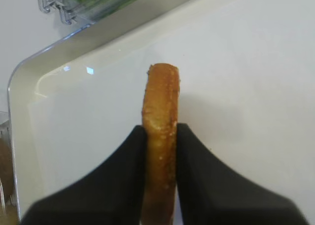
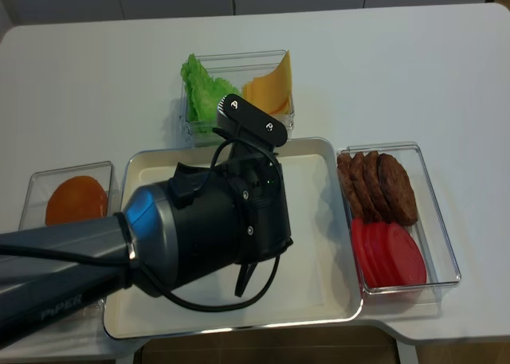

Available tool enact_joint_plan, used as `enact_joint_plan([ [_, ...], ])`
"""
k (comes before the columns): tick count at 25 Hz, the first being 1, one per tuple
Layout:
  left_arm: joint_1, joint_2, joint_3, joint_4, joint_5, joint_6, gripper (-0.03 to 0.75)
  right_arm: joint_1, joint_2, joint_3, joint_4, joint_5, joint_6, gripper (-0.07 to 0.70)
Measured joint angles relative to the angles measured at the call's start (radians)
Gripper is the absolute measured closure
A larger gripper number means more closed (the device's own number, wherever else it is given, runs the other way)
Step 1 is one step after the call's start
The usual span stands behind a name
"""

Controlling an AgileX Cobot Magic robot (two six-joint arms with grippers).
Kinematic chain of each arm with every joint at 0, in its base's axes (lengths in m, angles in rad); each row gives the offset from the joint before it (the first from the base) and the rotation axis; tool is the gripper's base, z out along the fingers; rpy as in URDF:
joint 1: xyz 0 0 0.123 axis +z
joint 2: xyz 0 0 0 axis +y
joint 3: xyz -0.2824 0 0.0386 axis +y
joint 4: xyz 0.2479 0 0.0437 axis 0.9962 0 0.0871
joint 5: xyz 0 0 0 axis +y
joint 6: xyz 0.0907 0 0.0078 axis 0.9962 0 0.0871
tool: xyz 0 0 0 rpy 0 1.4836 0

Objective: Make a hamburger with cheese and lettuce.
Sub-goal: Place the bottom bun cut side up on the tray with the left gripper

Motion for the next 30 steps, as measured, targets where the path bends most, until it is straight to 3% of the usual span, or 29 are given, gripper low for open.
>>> enact_joint_plan([
  [30,0.000,0.000,0.000,-0.063,-0.080,0.000,0.509,0.000,0.000,0.000,0.000,0.000,0.000,0.163],
])
